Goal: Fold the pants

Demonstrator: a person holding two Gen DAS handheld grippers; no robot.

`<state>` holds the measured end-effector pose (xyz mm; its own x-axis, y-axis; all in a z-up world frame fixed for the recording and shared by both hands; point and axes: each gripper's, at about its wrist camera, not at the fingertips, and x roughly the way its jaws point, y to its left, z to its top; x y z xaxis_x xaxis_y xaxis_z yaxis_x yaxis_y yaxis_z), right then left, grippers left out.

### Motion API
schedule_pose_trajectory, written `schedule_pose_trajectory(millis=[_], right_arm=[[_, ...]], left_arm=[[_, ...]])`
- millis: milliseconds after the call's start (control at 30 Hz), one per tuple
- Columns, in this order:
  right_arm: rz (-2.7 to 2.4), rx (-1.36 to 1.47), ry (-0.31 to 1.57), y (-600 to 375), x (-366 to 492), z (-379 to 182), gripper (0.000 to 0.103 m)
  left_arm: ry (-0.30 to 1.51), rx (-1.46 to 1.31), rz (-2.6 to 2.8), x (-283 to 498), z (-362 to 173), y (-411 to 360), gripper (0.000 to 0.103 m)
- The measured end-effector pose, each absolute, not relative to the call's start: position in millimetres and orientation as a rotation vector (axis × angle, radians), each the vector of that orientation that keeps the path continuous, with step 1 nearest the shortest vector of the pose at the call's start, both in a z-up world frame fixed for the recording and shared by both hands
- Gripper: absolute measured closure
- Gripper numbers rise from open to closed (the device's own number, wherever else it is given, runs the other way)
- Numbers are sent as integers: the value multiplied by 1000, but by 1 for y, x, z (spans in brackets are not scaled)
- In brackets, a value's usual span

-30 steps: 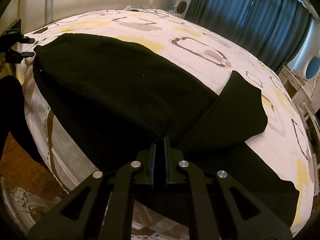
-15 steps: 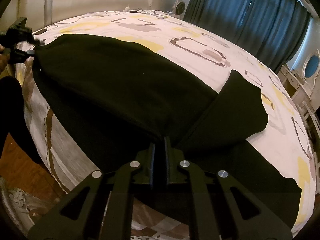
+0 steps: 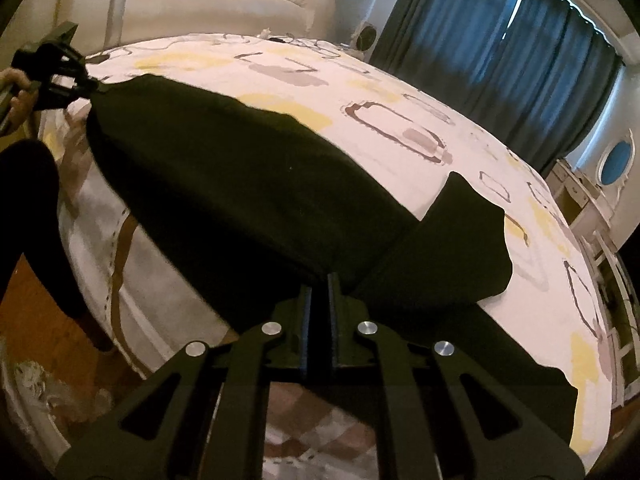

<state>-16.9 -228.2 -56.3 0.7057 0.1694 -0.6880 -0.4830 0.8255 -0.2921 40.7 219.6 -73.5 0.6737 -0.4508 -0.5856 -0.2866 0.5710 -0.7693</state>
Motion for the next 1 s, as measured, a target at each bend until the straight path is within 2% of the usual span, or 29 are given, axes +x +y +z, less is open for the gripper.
schedule_pose_trajectory(millis=[300, 367, 400, 433, 467, 500, 533, 633, 733, 767, 800, 867, 1000], right_arm=[[390, -487, 787, -224, -13, -79, 95], [401, -458, 789, -227, -13, -73, 88], [409, -431, 797, -231, -13, -70, 74], [407, -406, 795, -235, -14, -65, 59], [399, -367, 787, -242, -14, -58, 55], [397, -337, 787, -246, -14, -53, 54], [388, -290, 787, -254, -10, -44, 54], [334, -194, 765, -274, 9, -20, 54], [264, -104, 738, -294, 54, 5, 50], [232, -89, 740, -298, 72, 11, 46], [191, -84, 744, -302, 98, 17, 38], [142, -90, 739, -305, 140, 22, 34], [27, -41, 864, -307, 249, 6, 26]], left_arm=[[926, -997, -104, 45, -99, 222, 95], [930, -989, -113, 44, -96, 224, 94], [935, -975, -116, 43, -93, 224, 93], [939, -942, -116, 40, -89, 224, 90], [944, -893, -106, 37, -83, 224, 86], [950, -823, -78, 34, -77, 223, 82], [951, -771, -56, 32, -72, 222, 71], [913, -583, 8, 25, -49, 217, 64], [837, -467, 21, 32, -25, 210, 32], [807, -448, 3, 38, -18, 206, 28], [786, -428, -9, 46, -13, 201, 26], [774, -391, 28, 62, -10, 195, 18], [821, -362, 120, 98, -25, 184, 17]])
